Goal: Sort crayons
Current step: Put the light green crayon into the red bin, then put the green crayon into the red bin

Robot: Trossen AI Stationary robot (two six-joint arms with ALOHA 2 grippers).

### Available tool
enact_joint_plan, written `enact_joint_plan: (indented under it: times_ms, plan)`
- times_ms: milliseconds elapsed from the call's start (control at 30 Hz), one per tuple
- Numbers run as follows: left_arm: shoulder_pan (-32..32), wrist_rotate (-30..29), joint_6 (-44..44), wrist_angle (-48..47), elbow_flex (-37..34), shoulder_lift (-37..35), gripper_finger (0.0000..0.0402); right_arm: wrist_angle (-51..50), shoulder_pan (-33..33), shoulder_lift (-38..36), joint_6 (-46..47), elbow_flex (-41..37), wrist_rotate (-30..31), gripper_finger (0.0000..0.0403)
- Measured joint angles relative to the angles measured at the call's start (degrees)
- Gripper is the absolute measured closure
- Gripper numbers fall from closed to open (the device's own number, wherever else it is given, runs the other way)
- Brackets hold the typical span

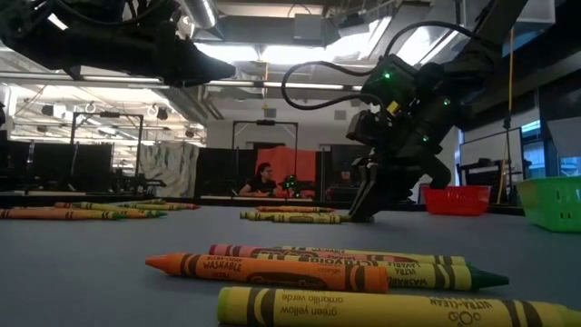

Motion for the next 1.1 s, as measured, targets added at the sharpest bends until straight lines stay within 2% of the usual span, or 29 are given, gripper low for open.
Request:
enact_joint_plan:
  times_ms: [100,233,333,433,567,633,900,1100]
  plan:
    - [0.0,0.01,0.0,0.0,0.0,0.0,0.0274,0.26,0.02,0.07,0.07,0.0,-0.5,0.0361]
    - [0.0,0.02,0.02,0.0,0.0,0.0,0.0274,-0.9,0.0,-0.96,0.25,0.51,-0.7,0.0281]
    - [0.0,0.02,0.02,0.06,0.0,0.0,0.0274,-4.97,-0.02,-3.63,1.06,2.24,-1.52,0.0231]
    - [0.0,0.02,0.0,0.1,0.0,-0.02,0.0274,-7.6,-0.13,-7.14,0.73,5.44,0.18,0.0201]
    - [0.0,0.02,0.02,0.4,0.0,-0.02,0.0274,-6.8,-3.26,-8.25,-3.29,9.94,12.09,0.0191]
    - [0.0,0.02,0.04,0.42,0.0,-0.02,0.0274,-5.32,-6.32,-8.27,-5.08,12.25,15.25,0.019]
    - [1.19,0.02,0.09,0.92,0.0,-0.02,0.0274,-2.21,-18.64,-2.83,-3.61,18.07,12.11,0.019]
    - [1.67,0.03,0.08,1.0,0.0,-0.02,0.0274,-6.15,-22.75,5.4,-2.61,25.22,10.02,0.0197]
